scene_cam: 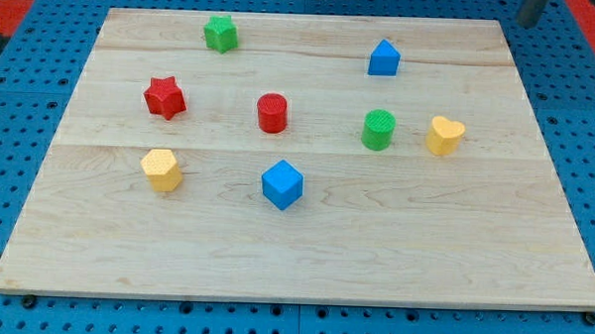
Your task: Join yellow heart and green circle
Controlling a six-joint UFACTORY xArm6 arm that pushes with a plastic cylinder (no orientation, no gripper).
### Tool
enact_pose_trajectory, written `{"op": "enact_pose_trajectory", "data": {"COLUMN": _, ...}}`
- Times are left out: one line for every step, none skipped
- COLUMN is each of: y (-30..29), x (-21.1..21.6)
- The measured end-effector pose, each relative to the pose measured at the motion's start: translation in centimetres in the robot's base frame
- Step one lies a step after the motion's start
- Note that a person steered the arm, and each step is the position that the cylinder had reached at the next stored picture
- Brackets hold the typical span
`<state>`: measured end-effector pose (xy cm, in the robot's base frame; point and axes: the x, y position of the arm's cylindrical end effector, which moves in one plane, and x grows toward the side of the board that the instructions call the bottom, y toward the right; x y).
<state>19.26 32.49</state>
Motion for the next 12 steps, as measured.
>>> {"op": "enact_pose_trajectory", "data": {"y": -0.2, "x": -0.1}}
{"op": "enact_pose_trajectory", "data": {"y": -0.1, "x": 0.3}}
{"op": "enact_pose_trajectory", "data": {"y": -0.9, "x": 5.9}}
{"op": "enact_pose_trajectory", "data": {"y": -4.3, "x": 11.6}}
{"op": "enact_pose_trajectory", "data": {"y": -9.0, "x": 14.4}}
{"op": "enact_pose_trajectory", "data": {"y": -12.9, "x": 17.7}}
{"op": "enact_pose_trajectory", "data": {"y": -16.7, "x": 22.3}}
{"op": "enact_pose_trajectory", "data": {"y": -16.6, "x": 22.7}}
{"op": "enact_pose_trajectory", "data": {"y": -17.8, "x": 22.3}}
{"op": "enact_pose_trajectory", "data": {"y": -16.4, "x": 26.2}}
{"op": "enact_pose_trajectory", "data": {"y": -17.1, "x": 29.0}}
{"op": "enact_pose_trajectory", "data": {"y": -12.7, "x": 26.0}}
